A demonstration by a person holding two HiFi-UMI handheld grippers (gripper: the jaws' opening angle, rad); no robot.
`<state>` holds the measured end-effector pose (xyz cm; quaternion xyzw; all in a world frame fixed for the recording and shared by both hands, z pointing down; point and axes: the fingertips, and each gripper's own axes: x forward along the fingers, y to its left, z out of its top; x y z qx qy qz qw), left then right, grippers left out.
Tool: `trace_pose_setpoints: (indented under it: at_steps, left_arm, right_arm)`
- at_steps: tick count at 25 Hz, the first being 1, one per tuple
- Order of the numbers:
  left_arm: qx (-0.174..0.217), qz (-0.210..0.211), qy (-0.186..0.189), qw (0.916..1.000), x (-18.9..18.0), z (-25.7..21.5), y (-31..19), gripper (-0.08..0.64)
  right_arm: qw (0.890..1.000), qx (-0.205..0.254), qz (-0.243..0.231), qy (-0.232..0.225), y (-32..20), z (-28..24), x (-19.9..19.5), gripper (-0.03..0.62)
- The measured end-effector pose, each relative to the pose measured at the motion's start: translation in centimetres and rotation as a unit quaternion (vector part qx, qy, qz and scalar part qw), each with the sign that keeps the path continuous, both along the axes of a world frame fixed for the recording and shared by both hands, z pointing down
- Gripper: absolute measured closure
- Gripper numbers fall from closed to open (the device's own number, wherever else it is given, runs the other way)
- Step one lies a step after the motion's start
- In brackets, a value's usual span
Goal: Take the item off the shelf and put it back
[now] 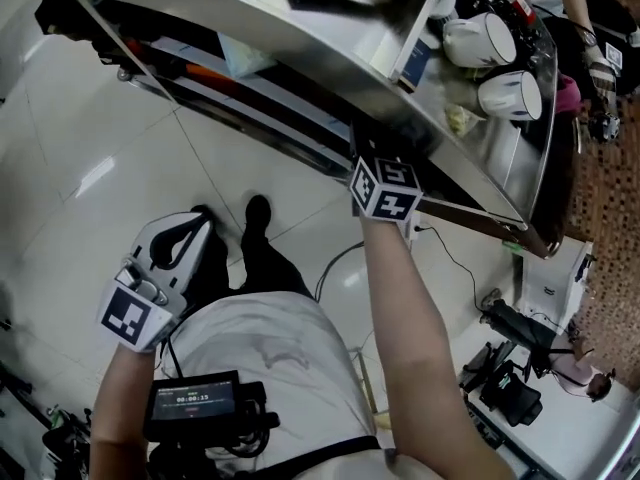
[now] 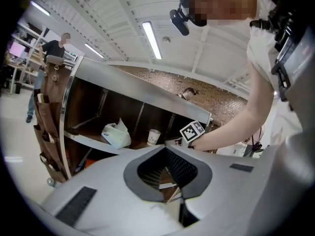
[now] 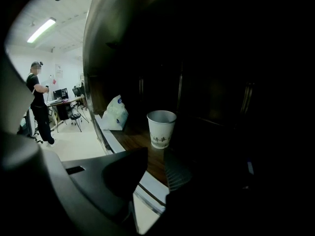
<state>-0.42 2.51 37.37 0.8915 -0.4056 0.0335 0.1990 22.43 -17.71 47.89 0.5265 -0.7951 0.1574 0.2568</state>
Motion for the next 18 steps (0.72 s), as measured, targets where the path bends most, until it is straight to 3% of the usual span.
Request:
trace_pose_setpoints:
  at_steps: [5,12,18]
  left_arm:
    - [0.010,0.015,-0.011,0.9998,0.3,-1.5,-0.4,0.551]
    - [0.030,0.037,-0.044,0.9979,-0.2,-3.9,-0.8,0.551]
    - [0.040,0.041,-0.040,0.9975,0.9,-5.9,-0.5,0.551]
  right_arm:
    - [0.999,-0.004,-0.020,-0.026,2.2,-1.1,-0.9,0.575]
    - [0.994,-0.007,-0.074,-0.078,5.3,-3.4,-4.9,0.588]
    - [0.983,0.000,-0.138,-0.121,8.2,-7.6,-8.1,0.588]
